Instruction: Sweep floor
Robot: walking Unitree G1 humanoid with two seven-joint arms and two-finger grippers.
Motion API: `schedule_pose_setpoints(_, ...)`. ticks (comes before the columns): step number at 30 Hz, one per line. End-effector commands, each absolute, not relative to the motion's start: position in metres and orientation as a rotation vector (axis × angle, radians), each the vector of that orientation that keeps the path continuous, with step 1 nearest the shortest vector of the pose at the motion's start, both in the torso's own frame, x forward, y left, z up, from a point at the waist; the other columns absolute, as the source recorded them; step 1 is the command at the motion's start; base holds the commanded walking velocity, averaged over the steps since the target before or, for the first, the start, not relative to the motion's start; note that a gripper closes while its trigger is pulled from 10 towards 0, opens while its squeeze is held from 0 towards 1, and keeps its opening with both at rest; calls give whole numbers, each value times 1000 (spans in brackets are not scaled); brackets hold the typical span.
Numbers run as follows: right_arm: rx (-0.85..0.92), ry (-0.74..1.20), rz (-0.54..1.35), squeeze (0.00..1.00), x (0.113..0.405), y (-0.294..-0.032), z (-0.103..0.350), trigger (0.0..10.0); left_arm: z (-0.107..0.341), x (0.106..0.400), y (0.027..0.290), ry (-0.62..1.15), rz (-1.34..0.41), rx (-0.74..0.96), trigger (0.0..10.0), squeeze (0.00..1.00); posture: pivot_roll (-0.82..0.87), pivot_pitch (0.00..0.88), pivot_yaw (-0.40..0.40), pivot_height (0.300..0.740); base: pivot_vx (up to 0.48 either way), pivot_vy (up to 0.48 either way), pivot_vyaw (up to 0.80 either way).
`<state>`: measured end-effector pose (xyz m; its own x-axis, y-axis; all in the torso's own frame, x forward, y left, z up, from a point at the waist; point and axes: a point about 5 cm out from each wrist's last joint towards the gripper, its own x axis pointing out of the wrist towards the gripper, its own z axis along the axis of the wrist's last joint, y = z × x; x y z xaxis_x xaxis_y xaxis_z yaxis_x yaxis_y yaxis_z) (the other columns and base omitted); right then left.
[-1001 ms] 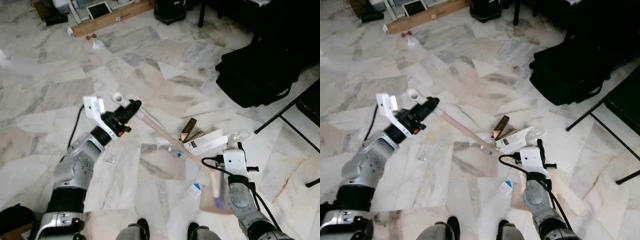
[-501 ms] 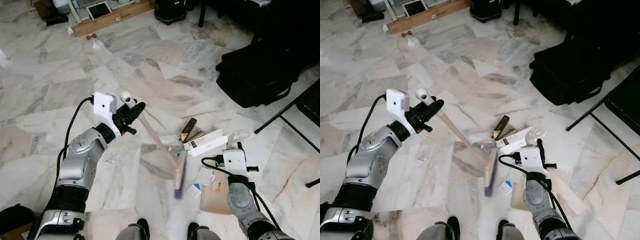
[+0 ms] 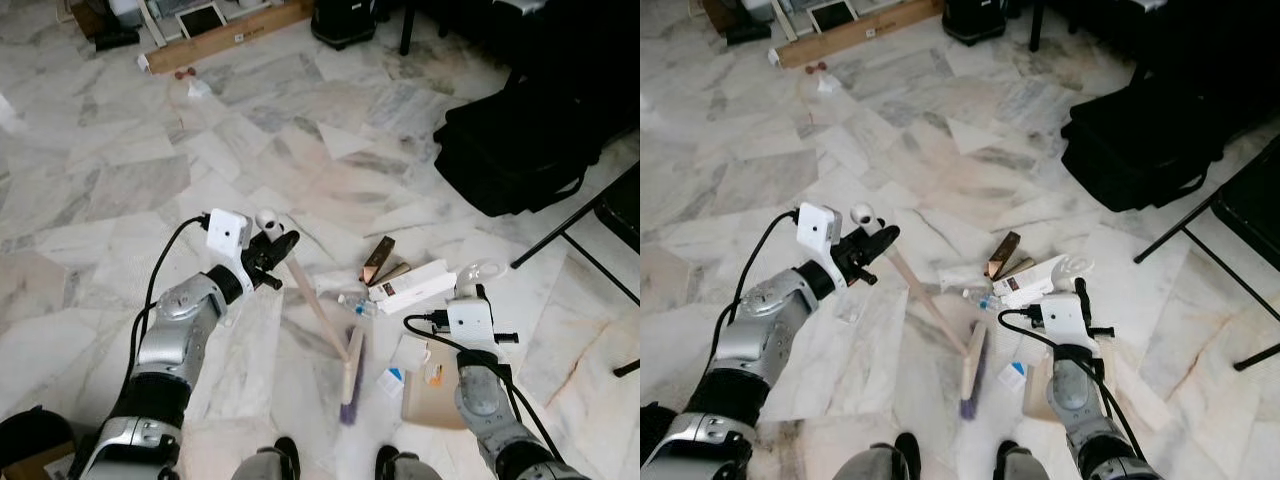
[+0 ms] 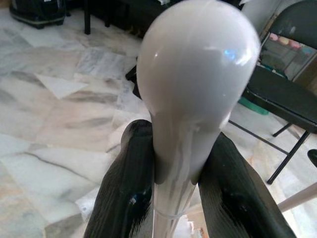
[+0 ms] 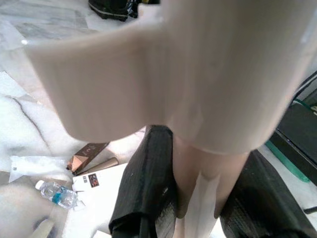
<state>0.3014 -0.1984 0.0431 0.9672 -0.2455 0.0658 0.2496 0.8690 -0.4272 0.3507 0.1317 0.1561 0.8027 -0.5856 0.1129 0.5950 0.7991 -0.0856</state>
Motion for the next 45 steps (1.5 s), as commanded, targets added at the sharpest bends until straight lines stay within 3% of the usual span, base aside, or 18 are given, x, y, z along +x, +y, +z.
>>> schedule_pose_setpoints(1, -453, 20, -255, 0, 295, -200, 36, 10000, 150, 350, 134, -70, -622, -158, 10000, 0, 82, 256, 83, 740, 0, 0, 0)
schedule_pose_setpoints(6, -457, 21, -259, 0, 294, -202, 35, 10000, 149, 356, 120, -69, -657, -241, 10000, 0, 72, 260, 84, 740, 0, 0, 0)
schedule_pose_setpoints(16, -430, 21, -261, 0, 294, -202, 35, 10000, 157, 360, 124, -112, -642, -339, 10000, 0, 80, 262, 84, 740, 0, 0, 0)
schedule_pose_setpoints(26, -210, -23, -215, 0, 310, -180, 50, 10000, 162, 359, 132, -135, -637, -362, 10000, 0, 92, 260, 86, 740, 0, 0, 0)
schedule_pose_setpoints(31, -194, -38, -204, 0, 318, -174, 58, 10000, 164, 359, 134, -142, -631, -356, 10000, 0, 98, 258, 86, 740, 0, 0, 0)
schedule_pose_setpoints(40, -196, -22, -195, 0, 316, -176, 54, 10000, 198, 356, 169, -274, -509, -280, 10000, 0, 114, 263, 84, 740, 0, 0, 0)
schedule_pose_setpoints(45, -207, -7, -193, 0, 313, -179, 50, 10000, 219, 356, 198, -355, -344, -154, 10000, 0, 116, 263, 84, 740, 0, 0, 0)
